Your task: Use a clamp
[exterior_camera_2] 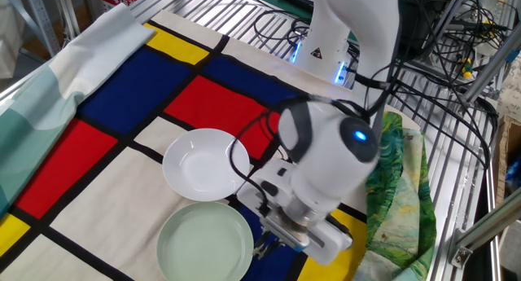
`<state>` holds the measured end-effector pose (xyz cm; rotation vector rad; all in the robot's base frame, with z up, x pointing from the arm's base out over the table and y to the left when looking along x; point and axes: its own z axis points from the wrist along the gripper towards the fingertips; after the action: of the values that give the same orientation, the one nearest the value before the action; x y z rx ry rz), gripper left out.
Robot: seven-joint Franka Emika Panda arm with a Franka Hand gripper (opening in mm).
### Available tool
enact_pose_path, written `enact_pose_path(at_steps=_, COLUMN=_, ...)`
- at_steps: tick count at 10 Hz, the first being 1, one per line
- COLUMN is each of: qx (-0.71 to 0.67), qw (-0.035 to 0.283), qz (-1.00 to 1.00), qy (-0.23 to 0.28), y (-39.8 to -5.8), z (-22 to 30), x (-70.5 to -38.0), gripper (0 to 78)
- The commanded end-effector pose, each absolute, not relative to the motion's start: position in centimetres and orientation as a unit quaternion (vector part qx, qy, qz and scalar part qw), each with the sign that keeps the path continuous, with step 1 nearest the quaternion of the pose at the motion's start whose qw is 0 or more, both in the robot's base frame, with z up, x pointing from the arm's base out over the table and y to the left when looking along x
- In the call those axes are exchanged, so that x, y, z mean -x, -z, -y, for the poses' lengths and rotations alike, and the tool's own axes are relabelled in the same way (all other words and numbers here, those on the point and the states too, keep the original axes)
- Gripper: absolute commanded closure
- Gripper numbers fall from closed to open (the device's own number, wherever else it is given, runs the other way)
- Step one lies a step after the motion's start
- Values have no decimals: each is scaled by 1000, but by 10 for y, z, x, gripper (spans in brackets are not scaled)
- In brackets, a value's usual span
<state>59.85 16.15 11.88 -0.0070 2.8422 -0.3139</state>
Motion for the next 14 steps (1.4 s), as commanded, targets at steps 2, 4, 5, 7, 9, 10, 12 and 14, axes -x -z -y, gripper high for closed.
enact_pose_path(at_steps=2, qx=13, qw=148, qz=-980, qy=133, y=-119, z=-163, x=-599, gripper=762)
enact_pose_path(at_steps=4, qx=16, qw=151, qz=-977, qy=148, y=-119, z=-163, x=-599, gripper=762)
enact_pose_path(at_steps=5, qx=18, qw=154, qz=-975, qy=158, y=-119, z=-163, x=-599, gripper=762)
enact_pose_path(at_steps=7, qx=20, qw=158, qz=-974, qy=163, y=-119, z=-163, x=-599, gripper=762)
enact_pose_path(at_steps=9, qx=16, qw=159, qz=-974, qy=163, y=-119, z=-163, x=-599, gripper=762)
enact_pose_path(at_steps=10, qx=13, qw=159, qz=-974, qy=160, y=-118, z=-164, x=-598, gripper=762)
enact_pose_path(at_steps=12, qx=14, qw=162, qz=-973, qy=161, y=-112, z=-167, x=-598, gripper=762)
enact_pose_path(at_steps=14, qx=18, qw=166, qz=-972, qy=167, y=-110, z=-168, x=-599, gripper=762)
